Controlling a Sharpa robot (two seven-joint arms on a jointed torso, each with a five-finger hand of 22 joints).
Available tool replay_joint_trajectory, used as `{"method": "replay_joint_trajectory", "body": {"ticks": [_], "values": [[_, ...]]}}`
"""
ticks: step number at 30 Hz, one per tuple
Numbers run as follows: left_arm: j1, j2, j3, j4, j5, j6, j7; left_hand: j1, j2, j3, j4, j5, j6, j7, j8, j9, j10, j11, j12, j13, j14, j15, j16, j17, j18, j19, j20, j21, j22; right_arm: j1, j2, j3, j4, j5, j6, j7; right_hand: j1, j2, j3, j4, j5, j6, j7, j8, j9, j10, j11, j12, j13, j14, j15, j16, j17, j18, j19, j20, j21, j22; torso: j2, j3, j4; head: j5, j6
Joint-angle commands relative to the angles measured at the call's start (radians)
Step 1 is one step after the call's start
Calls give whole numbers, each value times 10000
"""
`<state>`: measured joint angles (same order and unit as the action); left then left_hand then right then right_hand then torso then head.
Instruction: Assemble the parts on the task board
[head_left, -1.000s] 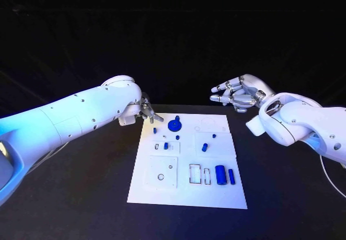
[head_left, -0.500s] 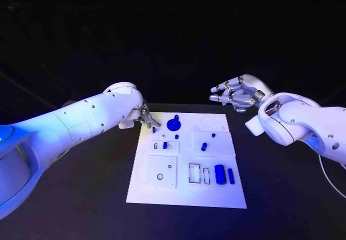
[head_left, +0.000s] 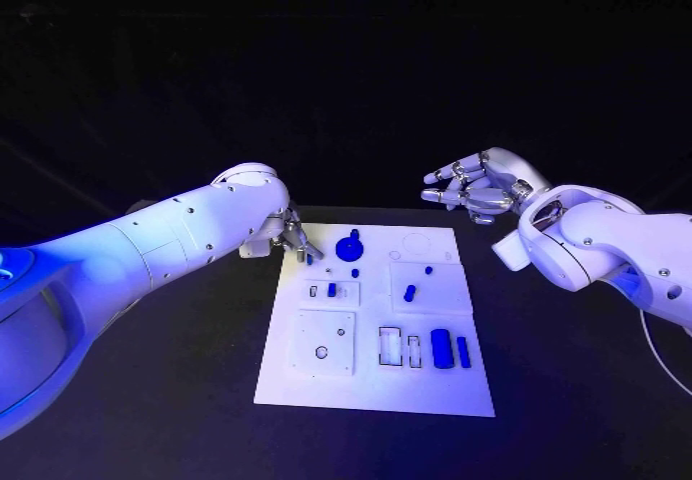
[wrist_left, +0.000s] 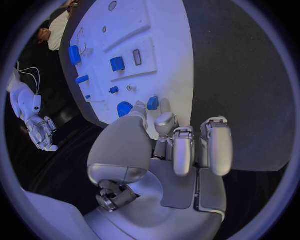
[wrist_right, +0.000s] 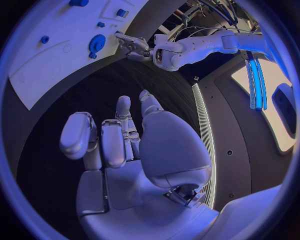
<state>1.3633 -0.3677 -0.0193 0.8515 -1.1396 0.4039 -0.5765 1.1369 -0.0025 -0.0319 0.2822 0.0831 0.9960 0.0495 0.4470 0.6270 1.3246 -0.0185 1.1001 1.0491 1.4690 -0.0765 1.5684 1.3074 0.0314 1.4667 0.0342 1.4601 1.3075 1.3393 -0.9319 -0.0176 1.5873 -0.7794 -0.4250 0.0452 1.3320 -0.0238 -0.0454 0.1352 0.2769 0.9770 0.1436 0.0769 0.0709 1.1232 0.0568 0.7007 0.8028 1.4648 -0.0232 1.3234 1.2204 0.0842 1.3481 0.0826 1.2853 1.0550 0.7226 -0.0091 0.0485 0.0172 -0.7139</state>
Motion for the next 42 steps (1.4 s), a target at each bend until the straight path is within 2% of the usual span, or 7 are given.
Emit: {"method": "replay_joint_trajectory", "body": {"ticks": [1,7,14,25,38,41,42], "values": [[0,11,2,16,232,359,15,188,51,-11,-73,4,86,-21,82,40,75,-41,40,15,1018,-41,24,2634,52,360,-28,38,1285,-7,26,0,-16,-24,85,65,103,12,-52,11,45,-47,10,-11,-10,-45,-10,-34,-8,267,8,-70,-9,181,-46,-14,-30,-8,4,-1,-4,11,16],[0,-27,1,26,259,143,29,453,189,47,-161,12,97,-49,173,123,69,-68,31,1,1018,-66,24,2634,60,345,-55,10,1260,-20,67,-3,-59,-20,89,73,103,12,-52,11,45,-47,10,-11,-10,-45,-10,-34,-8,267,8,-70,-9,181,-46,-14,-30,-8,11,-2,1,2,62],[0,-35,1,50,324,-183,99,599,298,93,-208,16,89,-63,247,201,72,-81,37,1,1018,-78,24,2634,61,343,-69,4,1259,-38,101,-7,-89,-18,95,79,103,12,-52,11,45,-47,10,-11,-10,-45,-10,-34,-8,267,8,-70,-9,181,-46,-14,-30,-8,7,-1,-3,16,-4],[1,-36,2,62,451,-257,86,554,260,19,-167,-3,92,-69,315,270,85,-87,63,21,1018,-86,24,2634,55,356,-77,20,1284,-45,110,-9,-100,-18,91,85,106,15,-54,11,45,-47,10,-10,-10,-46,-10,-33,-10,265,8,-74,-14,181,-47,-14,-33,-12,7,10,-5,12,-26],[1,-43,2,31,519,-99,23,633,241,-16,-200,5,91,-98,419,376,87,-108,71,21,1018,-99,24,2634,53,359,-89,22,1293,-46,110,-10,-100,-20,106,77,115,25,-60,12,46,-45,10,-7,-9,-47,-9,-31,-14,263,8,-87,-28,183,-51,-13,-41,-22,5,1,-4,14,-52],[1,-40,2,28,565,-134,19,781,338,52,-267,21,59,-117,473,444,87,-124,77,23,1018,-113,24,2634,53,359,-101,20,1297,-46,110,-10,-102,-20,113,74,125,30,-62,9,45,-43,10,-6,-8,-48,-10,-30,-17,262,8,-92,-31,183,-51,-13,-44,-24,9,-1,2,13,-53],[1,-40,2,29,585,-171,21,969,448,172,-364,43,32,-141,489,471,84,-145,75,21,1018,-127,24,2634,54,358,-109,19,1297,-46,112,-11,-104,-20,118,73,125,30,-62,9,45,-43,10,-6,-8,-48,-10,-30,-17,262,8,-92,-31,183,-51,-13,-44,-24,7,-1,0,13,-57]]}}
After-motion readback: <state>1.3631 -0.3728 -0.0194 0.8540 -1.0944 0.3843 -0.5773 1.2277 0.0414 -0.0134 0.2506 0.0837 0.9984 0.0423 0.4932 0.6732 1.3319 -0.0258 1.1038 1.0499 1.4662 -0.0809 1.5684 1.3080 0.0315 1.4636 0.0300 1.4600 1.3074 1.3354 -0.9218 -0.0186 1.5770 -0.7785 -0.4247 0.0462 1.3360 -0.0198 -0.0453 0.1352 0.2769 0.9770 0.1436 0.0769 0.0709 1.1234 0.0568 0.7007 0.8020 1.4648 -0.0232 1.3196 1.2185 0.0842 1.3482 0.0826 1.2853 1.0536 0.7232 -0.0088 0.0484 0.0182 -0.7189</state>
